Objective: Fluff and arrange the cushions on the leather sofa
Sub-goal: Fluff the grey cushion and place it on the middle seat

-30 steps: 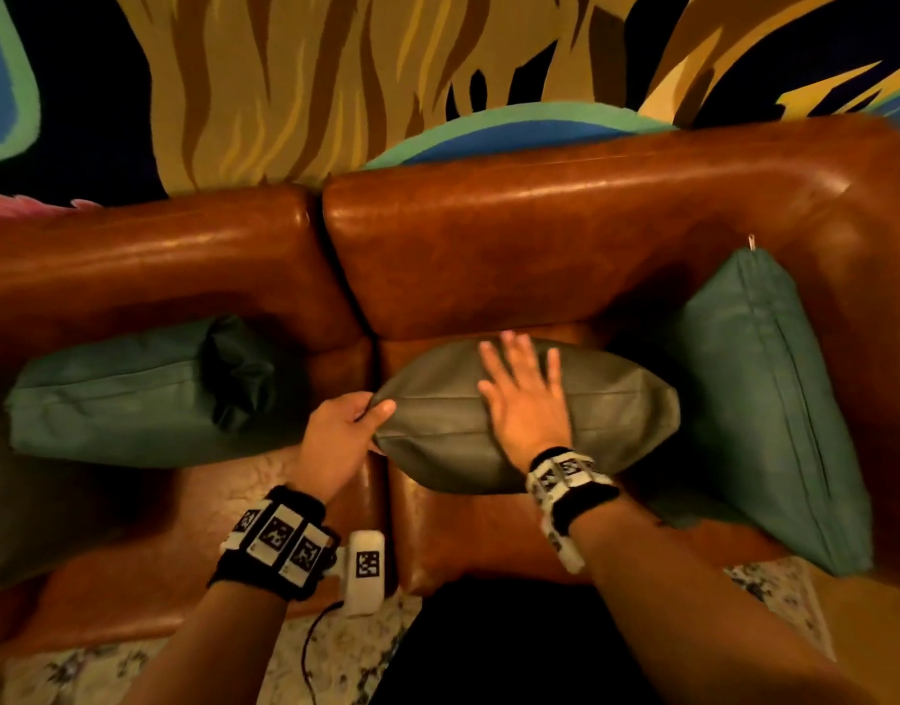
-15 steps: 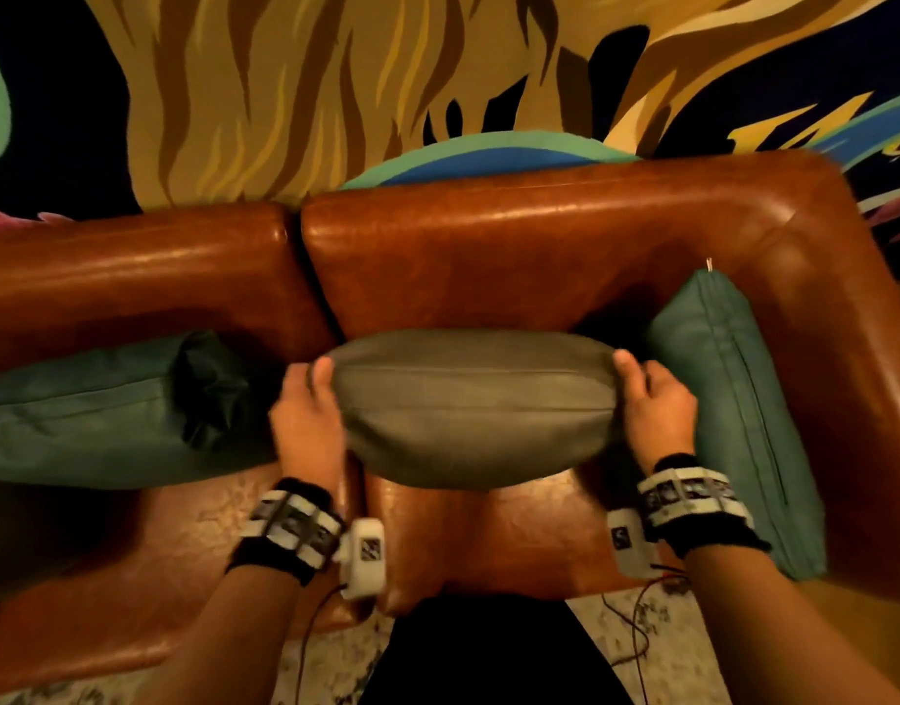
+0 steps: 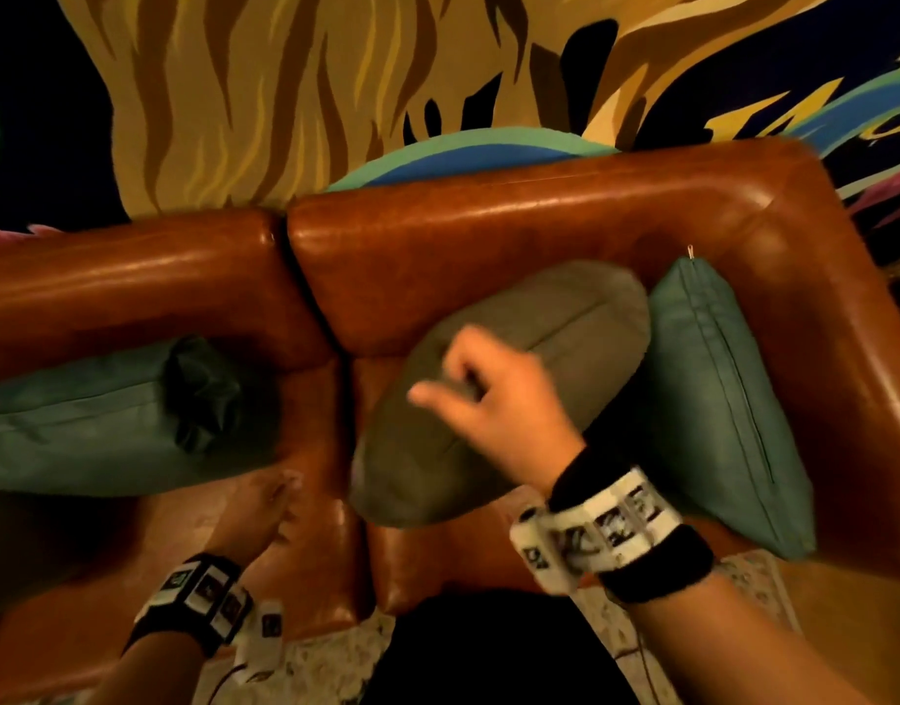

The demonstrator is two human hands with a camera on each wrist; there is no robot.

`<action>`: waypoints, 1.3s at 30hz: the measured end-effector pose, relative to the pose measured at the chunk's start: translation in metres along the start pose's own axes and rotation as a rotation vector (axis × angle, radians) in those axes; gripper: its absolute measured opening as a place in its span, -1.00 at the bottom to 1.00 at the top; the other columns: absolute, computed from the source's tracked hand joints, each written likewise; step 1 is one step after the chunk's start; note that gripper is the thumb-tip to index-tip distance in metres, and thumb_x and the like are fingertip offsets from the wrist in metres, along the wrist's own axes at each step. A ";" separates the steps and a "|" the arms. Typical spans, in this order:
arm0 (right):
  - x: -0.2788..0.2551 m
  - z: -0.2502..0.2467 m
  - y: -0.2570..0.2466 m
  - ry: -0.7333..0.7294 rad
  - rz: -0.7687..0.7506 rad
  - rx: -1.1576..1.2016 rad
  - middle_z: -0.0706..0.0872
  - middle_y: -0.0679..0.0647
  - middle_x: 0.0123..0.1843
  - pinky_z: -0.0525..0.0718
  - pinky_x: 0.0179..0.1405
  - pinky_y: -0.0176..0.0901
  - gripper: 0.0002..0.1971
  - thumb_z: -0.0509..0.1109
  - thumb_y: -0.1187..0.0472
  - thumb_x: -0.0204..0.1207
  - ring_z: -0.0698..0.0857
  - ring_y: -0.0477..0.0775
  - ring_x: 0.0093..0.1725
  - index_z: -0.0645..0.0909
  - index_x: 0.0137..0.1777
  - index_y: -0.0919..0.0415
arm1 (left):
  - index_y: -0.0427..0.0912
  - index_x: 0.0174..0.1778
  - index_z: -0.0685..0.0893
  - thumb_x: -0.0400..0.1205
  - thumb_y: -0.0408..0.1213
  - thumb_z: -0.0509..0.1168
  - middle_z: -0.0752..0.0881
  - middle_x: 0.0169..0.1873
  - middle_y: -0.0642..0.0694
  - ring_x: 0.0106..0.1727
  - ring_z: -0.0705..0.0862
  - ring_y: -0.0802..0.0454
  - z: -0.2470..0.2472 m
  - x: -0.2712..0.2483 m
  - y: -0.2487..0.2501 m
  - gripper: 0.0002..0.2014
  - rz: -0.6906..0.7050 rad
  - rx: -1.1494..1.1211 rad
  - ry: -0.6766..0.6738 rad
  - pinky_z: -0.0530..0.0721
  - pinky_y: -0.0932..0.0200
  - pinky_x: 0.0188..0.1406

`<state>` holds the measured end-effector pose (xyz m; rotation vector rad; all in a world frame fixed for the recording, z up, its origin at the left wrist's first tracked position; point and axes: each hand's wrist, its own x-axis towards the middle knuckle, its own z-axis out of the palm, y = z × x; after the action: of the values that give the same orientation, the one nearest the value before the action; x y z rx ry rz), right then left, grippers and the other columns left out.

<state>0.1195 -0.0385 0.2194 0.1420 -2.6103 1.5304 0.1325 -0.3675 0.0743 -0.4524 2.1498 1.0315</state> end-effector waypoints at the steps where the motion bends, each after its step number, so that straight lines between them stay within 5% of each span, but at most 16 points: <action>1: -0.017 0.020 0.000 -0.128 -0.048 -0.058 0.42 -0.12 -0.32 0.45 -0.30 -0.07 -0.69 0.49 0.03 0.50 0.49 -0.03 -0.32 0.36 -0.22 0.00 | -0.15 0.05 0.71 0.78 -0.22 0.22 0.77 -0.07 -0.36 -0.12 0.79 -0.33 0.004 -0.004 0.004 -0.83 0.016 0.001 0.021 0.82 -0.33 -0.14; 4: -0.077 0.080 0.026 -0.436 -0.060 -0.191 0.60 -0.01 -0.18 0.60 -0.23 0.01 -0.78 0.33 0.06 0.51 0.68 0.15 -0.15 0.28 -0.13 -0.07 | -0.08 0.11 0.69 0.79 -0.17 0.19 0.75 -0.09 -0.05 -0.12 0.77 0.03 0.031 -0.015 0.038 -0.83 0.071 -0.045 -0.061 0.83 0.19 -0.12; 8: -0.135 0.108 0.102 -0.640 0.170 -0.304 0.70 0.10 -0.07 0.56 -0.06 0.01 -0.73 0.41 0.10 0.40 0.71 0.27 -0.01 0.34 -0.06 -0.05 | 0.03 0.41 0.57 0.74 -0.12 0.29 0.68 0.26 -0.04 0.12 0.78 -0.02 0.092 -0.003 0.059 -0.69 0.047 -0.201 -0.307 0.85 -0.17 -0.17; 10: -0.145 0.100 0.115 -0.696 0.308 -0.161 0.63 0.07 -0.05 0.50 0.00 -0.02 -0.74 0.46 -0.04 0.46 0.65 0.20 0.01 0.41 -0.08 -0.03 | 0.01 0.50 0.51 0.67 -0.02 0.37 0.65 0.35 -0.10 0.17 0.75 -0.05 0.113 0.010 0.057 -0.53 0.120 -0.093 -0.312 0.80 -0.09 -0.04; 13: -0.151 0.065 0.131 -0.353 0.569 0.130 0.70 -0.05 -0.17 0.59 -0.03 -0.17 -0.75 0.40 -0.12 0.60 0.67 -0.06 -0.14 0.61 -0.12 0.05 | 0.08 0.42 0.53 0.54 0.27 0.37 0.67 0.35 -0.11 0.17 0.72 0.01 0.128 0.028 0.058 -0.41 0.131 -0.038 -0.312 0.72 0.07 0.08; 15: -0.154 0.031 0.159 0.119 0.749 0.145 0.71 -0.09 -0.21 0.62 -0.08 -0.16 -0.88 0.38 0.14 0.68 0.67 -0.19 -0.23 0.63 -0.11 0.02 | 0.11 0.36 0.55 0.73 0.01 0.28 0.68 0.35 -0.17 0.06 0.73 0.03 0.130 0.040 0.060 -0.70 0.101 -0.075 -0.308 0.73 0.13 -0.11; 17: -0.165 -0.001 0.201 0.397 0.973 0.177 0.72 0.01 -0.12 0.62 -0.16 -0.06 -0.77 0.28 0.34 0.71 0.67 -0.20 -0.29 0.62 -0.07 -0.02 | 0.17 0.30 0.57 0.80 -0.15 0.19 0.69 0.32 -0.21 0.03 0.75 0.00 0.131 0.061 0.057 -0.80 0.087 -0.089 -0.318 0.75 0.10 -0.16; 19: -0.178 -0.018 0.232 0.380 1.228 0.418 0.71 0.14 0.14 0.66 -0.12 0.00 -0.74 0.23 0.36 0.74 0.74 -0.02 -0.11 0.64 0.14 -0.03 | 0.27 0.28 0.57 0.80 -0.14 0.18 0.69 0.34 -0.15 0.21 0.75 -0.10 0.134 0.079 0.058 -0.79 0.051 -0.149 -0.332 0.77 0.04 -0.03; 21: -0.181 -0.015 0.242 0.236 1.349 0.655 0.61 0.06 0.45 0.75 0.00 0.11 -0.64 0.26 0.23 0.76 0.72 0.18 0.15 0.52 0.49 -0.11 | 0.32 0.37 0.51 0.81 -0.11 0.16 0.72 0.28 -0.02 0.18 0.73 -0.01 0.142 0.088 0.064 -0.74 -0.022 -0.263 -0.347 0.74 0.06 -0.07; 24: -0.154 0.018 0.229 0.035 1.297 0.761 0.59 -0.27 0.38 0.83 -0.14 -0.19 -0.54 0.20 0.16 0.79 0.80 -0.16 0.02 0.28 0.61 -0.25 | 0.17 0.50 0.52 0.82 -0.14 0.13 0.74 0.18 -0.01 0.15 0.71 0.01 0.156 0.092 0.081 -0.67 -0.047 -0.326 -0.394 0.66 0.13 -0.07; 27: -0.135 0.045 0.215 0.009 1.296 0.942 0.72 -0.12 0.38 0.80 0.15 0.16 -0.56 0.17 0.08 0.81 0.79 0.14 0.20 0.35 0.64 -0.25 | 0.09 0.58 0.52 0.82 -0.12 0.14 0.71 0.40 -0.06 0.43 0.65 -0.08 0.150 0.095 0.099 -0.62 0.051 -0.253 -0.487 0.62 -0.08 0.32; 31: -0.128 0.053 0.202 0.055 1.332 1.003 0.78 0.08 0.29 0.84 -0.10 0.16 -0.63 0.12 0.19 0.81 0.81 0.29 0.01 0.46 0.57 -0.04 | 0.06 0.66 0.42 0.81 -0.23 0.15 0.59 0.53 0.02 0.50 0.58 0.09 0.113 0.100 0.139 -0.55 0.112 -0.188 -0.640 0.52 0.06 0.49; 34: -0.107 0.056 0.184 -0.040 1.396 0.900 0.66 0.18 0.36 0.80 -0.12 0.12 -0.62 0.18 0.23 0.79 0.74 0.34 0.05 0.37 0.58 0.10 | 0.00 0.68 0.37 0.77 -0.01 0.16 0.49 0.59 -0.07 0.56 0.50 -0.01 0.093 0.105 0.156 -0.47 0.191 0.148 -0.589 0.47 0.08 0.49; 36: -0.088 0.042 0.188 0.080 1.298 0.779 0.62 0.09 0.35 0.75 -0.08 0.10 -0.44 0.40 0.21 0.67 0.72 0.19 0.06 0.28 0.60 0.02 | 0.01 0.73 0.27 0.70 0.17 0.19 0.37 0.63 0.05 0.63 0.37 0.04 0.075 0.098 0.155 -0.32 0.227 0.336 -0.460 0.31 0.12 0.59; 39: -0.050 0.005 0.196 0.283 1.114 0.516 0.36 0.05 0.69 0.51 0.52 0.20 0.16 0.63 -0.03 0.39 0.46 0.13 0.58 -0.14 0.78 -0.04 | 0.04 0.75 0.17 0.66 0.06 0.37 0.34 0.47 0.19 0.53 0.35 0.21 0.053 0.076 0.128 -0.22 0.249 0.263 -0.364 0.26 0.27 0.51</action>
<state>0.1423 0.0539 0.0410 -1.5735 -2.0041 2.2079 0.0303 -0.2478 0.0651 0.1246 2.0005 0.8649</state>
